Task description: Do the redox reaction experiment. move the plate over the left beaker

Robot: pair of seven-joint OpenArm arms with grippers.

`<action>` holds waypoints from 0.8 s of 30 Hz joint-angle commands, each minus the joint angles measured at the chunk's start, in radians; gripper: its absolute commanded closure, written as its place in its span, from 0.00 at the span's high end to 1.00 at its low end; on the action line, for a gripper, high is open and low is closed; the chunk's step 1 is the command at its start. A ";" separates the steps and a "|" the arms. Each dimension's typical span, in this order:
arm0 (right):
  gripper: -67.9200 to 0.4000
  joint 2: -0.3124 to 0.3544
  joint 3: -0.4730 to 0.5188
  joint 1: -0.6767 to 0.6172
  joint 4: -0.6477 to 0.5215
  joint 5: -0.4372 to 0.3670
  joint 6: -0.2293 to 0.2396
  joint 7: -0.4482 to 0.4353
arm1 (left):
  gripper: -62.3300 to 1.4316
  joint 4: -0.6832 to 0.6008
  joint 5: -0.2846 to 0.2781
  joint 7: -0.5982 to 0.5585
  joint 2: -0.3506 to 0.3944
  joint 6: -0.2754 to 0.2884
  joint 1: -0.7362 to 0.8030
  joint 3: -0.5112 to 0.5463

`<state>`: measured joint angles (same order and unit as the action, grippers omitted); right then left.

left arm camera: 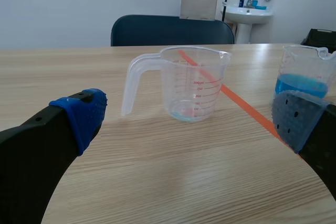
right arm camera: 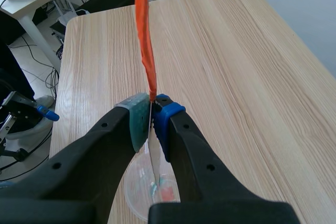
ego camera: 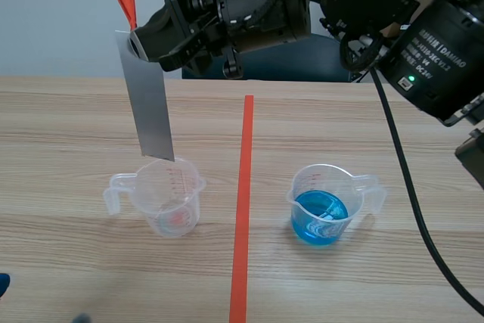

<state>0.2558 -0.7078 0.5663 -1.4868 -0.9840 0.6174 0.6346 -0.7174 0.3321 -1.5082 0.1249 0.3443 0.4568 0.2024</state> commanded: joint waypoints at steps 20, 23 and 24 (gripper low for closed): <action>0.02 0.005 0.006 -0.006 -0.016 -0.018 0.038 -0.008 | 1.00 -0.010 -0.006 -0.046 0.009 -0.003 0.008 0.000; 0.02 0.005 0.006 -0.006 -0.016 -0.018 0.038 -0.008 | 1.00 -0.010 -0.006 -0.046 0.009 -0.020 0.008 0.000; 0.01 0.005 0.006 -0.006 -0.016 -0.018 0.038 -0.008 | 1.00 -0.010 -0.006 -0.046 0.009 -0.021 0.008 0.000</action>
<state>0.2581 -0.7078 0.5369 -1.4868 -0.9840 0.6540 0.6415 -0.7189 0.3321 -1.5082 0.1249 0.3191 0.4572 0.2024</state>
